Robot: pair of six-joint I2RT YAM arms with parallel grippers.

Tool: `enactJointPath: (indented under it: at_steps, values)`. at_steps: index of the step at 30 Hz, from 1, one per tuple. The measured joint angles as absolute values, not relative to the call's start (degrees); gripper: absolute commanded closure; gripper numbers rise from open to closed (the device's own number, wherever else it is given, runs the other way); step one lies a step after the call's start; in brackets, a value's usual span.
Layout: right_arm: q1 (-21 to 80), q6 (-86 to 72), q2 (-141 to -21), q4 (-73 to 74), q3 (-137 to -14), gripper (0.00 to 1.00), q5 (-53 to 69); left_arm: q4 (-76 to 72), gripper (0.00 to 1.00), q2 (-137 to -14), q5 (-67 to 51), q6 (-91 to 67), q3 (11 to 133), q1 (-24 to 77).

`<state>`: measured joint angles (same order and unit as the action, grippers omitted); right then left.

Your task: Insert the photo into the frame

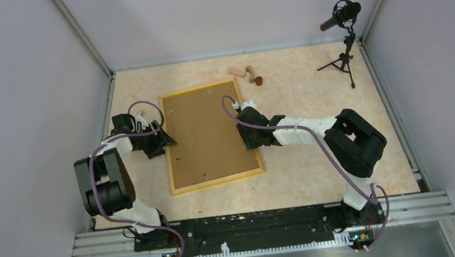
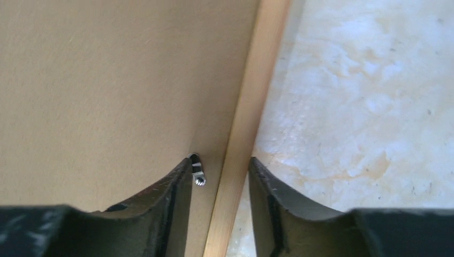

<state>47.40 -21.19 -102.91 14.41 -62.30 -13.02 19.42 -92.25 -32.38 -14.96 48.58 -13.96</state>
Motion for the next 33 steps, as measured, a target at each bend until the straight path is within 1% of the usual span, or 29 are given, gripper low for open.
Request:
enactJointPath:
  at_steps: [1, 4, 5, 8, 10, 14, 15, 16, 19, 20, 23, 28, 29, 30, 32, 33]
  values:
    - [47.55, -22.44, -102.98, 14.55, -62.33, 0.69, -13.96, 19.35, 0.32, -92.14, -32.38, -14.96, 48.51, -13.96]
    - [47.68, -28.27, -103.37, 16.23, -63.13, 0.83, -17.21, 19.16, 0.32, -91.72, -32.34, -15.03, 48.07, -13.96]
    - [47.72, -29.91, -103.53, 17.04, -63.48, 0.86, -18.09, 19.16, 0.32, -91.59, -32.32, -15.07, 47.97, -13.93]
    - [47.90, -35.07, -104.03, 19.55, -64.73, 0.88, -20.12, 19.05, 0.32, -91.00, -32.29, -15.14, 47.46, -13.96]
    - [48.34, -37.60, -104.42, 20.73, -65.41, 0.92, -21.32, 19.05, 0.32, -90.74, -32.29, -15.18, 47.29, -13.93]
    - [49.15, -41.08, -104.92, 22.13, -66.11, 0.95, -23.57, 18.81, 0.31, -90.45, -32.27, -15.35, 46.98, -13.93]
    - [49.25, -41.85, -105.08, 22.57, -66.41, 0.94, -23.97, 18.72, 0.31, -90.45, -32.27, -15.40, 46.94, -13.93]
    - [49.39, -42.46, -105.21, 23.00, -66.70, 0.91, -24.36, 18.63, 0.31, -90.41, -32.27, -15.46, 46.89, -13.93]
    - [49.56, -43.53, -105.51, 25.10, -67.61, 0.71, -24.45, 18.46, 0.30, -89.95, -32.25, -15.94, 46.54, -13.85]
    - [49.65, -43.81, -105.56, 25.87, -67.92, 0.69, -24.45, 18.41, 0.30, -89.80, -32.27, -16.19, 46.41, -13.80]
    - [49.89, -44.75, -105.80, 28.18, -68.82, 0.73, -24.10, 18.39, 0.30, -89.32, -32.38, -16.69, 46.17, -13.69]
    - [50.22, -45.69, -106.04, 29.32, -69.28, 0.72, -24.23, 18.39, 0.30, -89.19, -32.36, -16.86, 46.15, -13.39]
    - [50.22, -45.82, -106.04, 29.26, -69.21, 0.74, -24.25, 18.37, 0.30, -89.14, -32.36, -16.88, 46.11, -13.39]
    - [50.24, -46.09, -106.04, 29.12, -69.06, 0.78, -24.34, 18.35, 0.30, -89.10, -32.38, -16.88, 46.09, -13.39]
    - [50.33, -46.19, -106.04, 29.21, -69.04, 0.92, -24.71, 18.28, 0.30, -89.08, -32.38, -16.93, 46.04, -13.39]
    - [50.37, -46.35, -106.04, 29.58, -69.01, 0.97, -25.19, 18.26, 0.30, -89.08, -32.38, -16.95, 46.04, -13.39]
